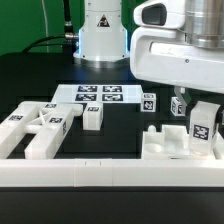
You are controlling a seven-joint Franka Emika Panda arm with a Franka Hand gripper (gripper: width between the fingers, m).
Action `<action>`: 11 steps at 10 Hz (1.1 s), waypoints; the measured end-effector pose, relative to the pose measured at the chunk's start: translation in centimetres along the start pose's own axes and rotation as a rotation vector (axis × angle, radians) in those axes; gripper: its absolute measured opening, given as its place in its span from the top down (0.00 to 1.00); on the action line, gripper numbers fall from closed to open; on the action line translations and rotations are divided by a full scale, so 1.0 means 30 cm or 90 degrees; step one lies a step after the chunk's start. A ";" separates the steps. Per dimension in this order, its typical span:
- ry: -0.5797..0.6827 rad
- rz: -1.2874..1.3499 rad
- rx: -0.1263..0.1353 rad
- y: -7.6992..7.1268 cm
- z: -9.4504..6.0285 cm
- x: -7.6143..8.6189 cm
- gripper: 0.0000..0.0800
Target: Assemble chair
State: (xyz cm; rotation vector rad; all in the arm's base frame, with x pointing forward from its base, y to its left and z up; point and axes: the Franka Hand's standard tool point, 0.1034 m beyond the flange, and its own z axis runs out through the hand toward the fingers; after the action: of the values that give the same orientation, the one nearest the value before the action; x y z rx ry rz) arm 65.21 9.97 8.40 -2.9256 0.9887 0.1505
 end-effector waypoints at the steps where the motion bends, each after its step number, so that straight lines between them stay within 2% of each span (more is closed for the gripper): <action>1: 0.000 0.024 0.000 0.000 0.000 -0.001 0.64; 7: -0.007 0.272 0.004 -0.011 0.004 -0.012 0.64; 11: 0.000 0.503 0.024 -0.027 0.008 -0.028 0.64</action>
Offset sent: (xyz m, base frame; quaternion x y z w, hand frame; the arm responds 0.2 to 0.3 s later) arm 0.0000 0.0000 0.0000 0.0000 0.0000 0.1938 0.9810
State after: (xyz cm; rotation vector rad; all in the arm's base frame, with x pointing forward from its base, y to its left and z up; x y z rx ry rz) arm 65.02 11.14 8.26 -2.3223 2.0456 0.1503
